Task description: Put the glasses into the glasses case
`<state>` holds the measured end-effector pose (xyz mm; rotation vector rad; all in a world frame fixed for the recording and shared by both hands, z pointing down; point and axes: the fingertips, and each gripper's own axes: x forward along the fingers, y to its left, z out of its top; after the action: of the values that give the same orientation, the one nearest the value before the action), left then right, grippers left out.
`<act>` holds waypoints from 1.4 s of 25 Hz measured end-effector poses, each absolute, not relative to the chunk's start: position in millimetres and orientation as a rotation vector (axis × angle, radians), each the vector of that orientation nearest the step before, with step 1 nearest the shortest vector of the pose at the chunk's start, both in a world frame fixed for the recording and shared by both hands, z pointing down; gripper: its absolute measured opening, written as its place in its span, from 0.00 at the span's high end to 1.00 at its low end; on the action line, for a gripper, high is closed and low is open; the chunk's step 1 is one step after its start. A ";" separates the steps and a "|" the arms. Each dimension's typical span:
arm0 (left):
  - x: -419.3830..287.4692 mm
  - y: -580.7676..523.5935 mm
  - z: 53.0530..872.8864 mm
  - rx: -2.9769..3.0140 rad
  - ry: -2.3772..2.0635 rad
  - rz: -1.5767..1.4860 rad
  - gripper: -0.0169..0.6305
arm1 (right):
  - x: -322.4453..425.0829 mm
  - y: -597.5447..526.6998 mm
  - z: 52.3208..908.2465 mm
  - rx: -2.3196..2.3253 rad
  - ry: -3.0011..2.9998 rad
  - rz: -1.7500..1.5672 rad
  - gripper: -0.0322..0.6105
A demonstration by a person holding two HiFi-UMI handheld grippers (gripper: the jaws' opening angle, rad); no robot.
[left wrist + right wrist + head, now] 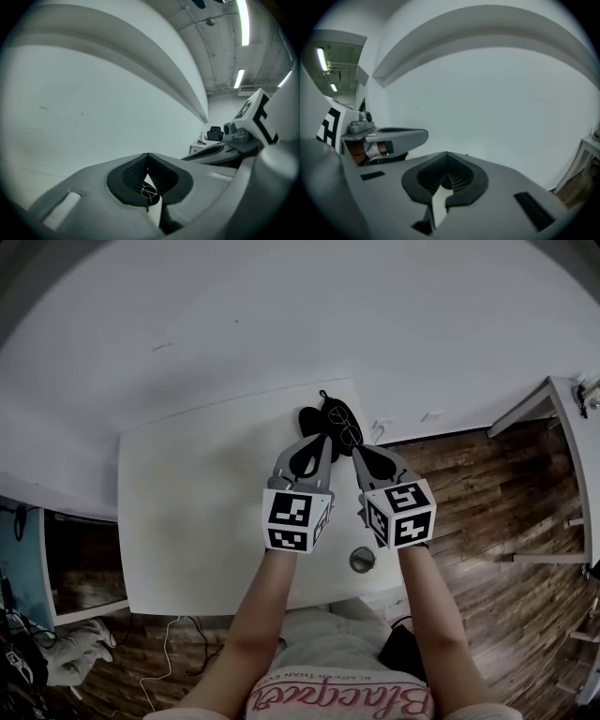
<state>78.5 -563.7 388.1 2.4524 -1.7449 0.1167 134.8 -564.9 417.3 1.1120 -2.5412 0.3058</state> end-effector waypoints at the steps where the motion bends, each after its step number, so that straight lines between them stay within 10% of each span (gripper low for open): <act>1: 80.5 -558.7 383.6 2.460 -1.755 0.112 0.96 | 135.1 -555.6 410.4 1.107 -2.559 0.297 0.94; 35: 135.9 -460.4 292.8 2.674 -1.778 -0.012 0.96 | 168.6 -453.8 307.7 1.223 -2.866 0.110 0.94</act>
<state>135.9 -460.4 292.8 2.6737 -1.7783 -0.0117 168.6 -453.8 307.7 1.2230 -2.8664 0.1102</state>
